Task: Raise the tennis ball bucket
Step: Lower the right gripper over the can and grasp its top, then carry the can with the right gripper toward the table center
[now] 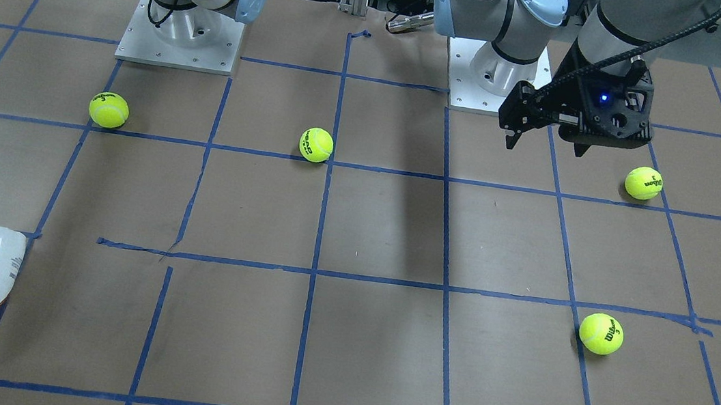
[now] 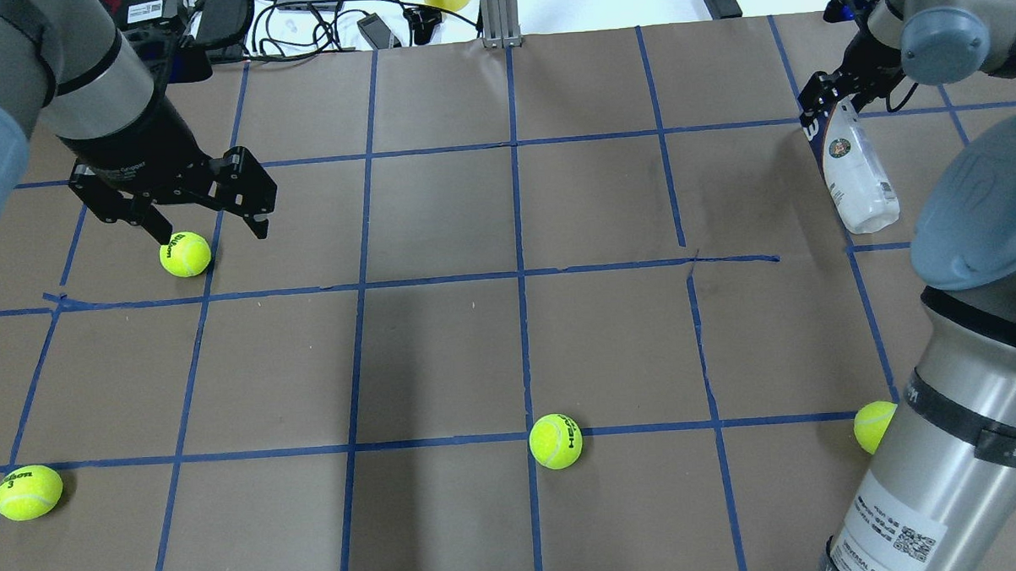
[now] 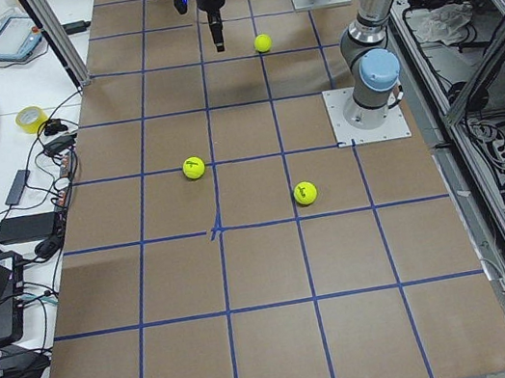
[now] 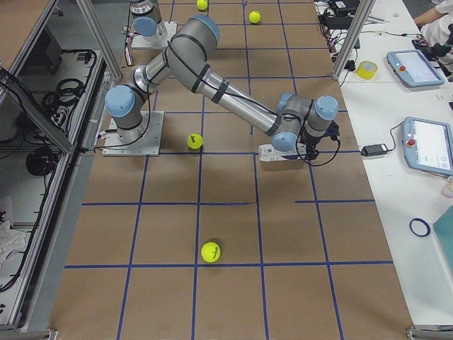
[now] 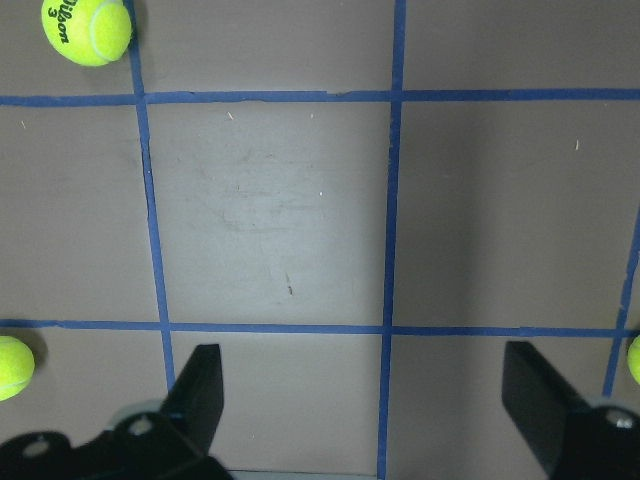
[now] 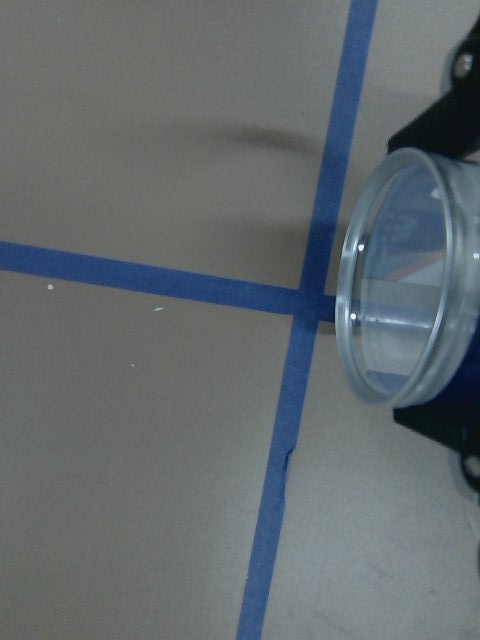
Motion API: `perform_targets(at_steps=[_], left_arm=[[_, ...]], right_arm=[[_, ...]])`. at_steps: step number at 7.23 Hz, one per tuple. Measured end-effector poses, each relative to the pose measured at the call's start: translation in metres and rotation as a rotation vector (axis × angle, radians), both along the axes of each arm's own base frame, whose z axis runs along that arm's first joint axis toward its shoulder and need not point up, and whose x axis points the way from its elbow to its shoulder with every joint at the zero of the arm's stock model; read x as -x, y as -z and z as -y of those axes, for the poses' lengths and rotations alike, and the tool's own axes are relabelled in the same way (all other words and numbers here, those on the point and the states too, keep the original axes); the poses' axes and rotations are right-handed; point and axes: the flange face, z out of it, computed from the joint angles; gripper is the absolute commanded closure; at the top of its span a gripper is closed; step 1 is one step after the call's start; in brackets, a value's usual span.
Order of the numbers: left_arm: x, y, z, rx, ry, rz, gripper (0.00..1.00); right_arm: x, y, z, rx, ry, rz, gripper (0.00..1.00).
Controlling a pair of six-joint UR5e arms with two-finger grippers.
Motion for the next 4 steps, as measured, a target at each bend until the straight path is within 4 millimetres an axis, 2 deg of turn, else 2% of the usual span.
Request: perform_targets(at_steps=[1,2,3,4], left_arm=[[0.000,0.001,0.000,-0.002,-0.001,0.000,0.00],[0.000,0.002,0.000,-0.003,-0.001,0.000,0.00],[-0.001,0.002,0.000,-0.003,-0.001,0.000,0.00],[-0.001,0.002,0.000,-0.002,-0.002,-0.001,0.00]], right_arm=[[-0.003,-0.009,0.000,0.011,-0.003,-0.005,0.68],[-0.016,-0.031,0.000,0.035,-0.025,-0.016,0.72],[-0.044,-0.055,-0.002,0.054,-0.070,-0.033,0.77],[-0.093,-0.080,-0.006,0.072,-0.140,-0.058,0.87]])
